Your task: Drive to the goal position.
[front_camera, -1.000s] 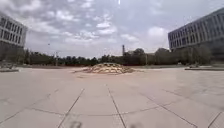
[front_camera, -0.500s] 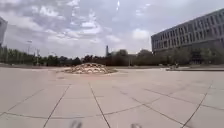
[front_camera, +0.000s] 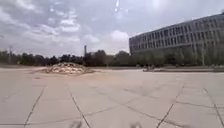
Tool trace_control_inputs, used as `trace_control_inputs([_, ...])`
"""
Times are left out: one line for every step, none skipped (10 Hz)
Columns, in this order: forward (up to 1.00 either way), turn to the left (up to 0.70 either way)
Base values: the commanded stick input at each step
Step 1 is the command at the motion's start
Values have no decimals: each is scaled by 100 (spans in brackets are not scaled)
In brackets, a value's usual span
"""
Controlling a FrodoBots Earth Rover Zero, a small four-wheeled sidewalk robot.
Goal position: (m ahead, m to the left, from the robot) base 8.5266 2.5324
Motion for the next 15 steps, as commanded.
trace_control_inputs([70,-9])
trace_control_inputs([70,-9])
trace_control_inputs([70,-9])
trace_control_inputs([70,-9])
trace_control_inputs([70,-9])
trace_control_inputs([70,-9])
trace_control_inputs([70,-9])
trace_control_inputs([70,-9])
trace_control_inputs([70,-9])
trace_control_inputs([70,-9])
trace_control_inputs([70,-9])
trace_control_inputs([70,14])
trace_control_inputs([70,13])
trace_control_inputs([70,12])
trace_control_inputs([70,11])
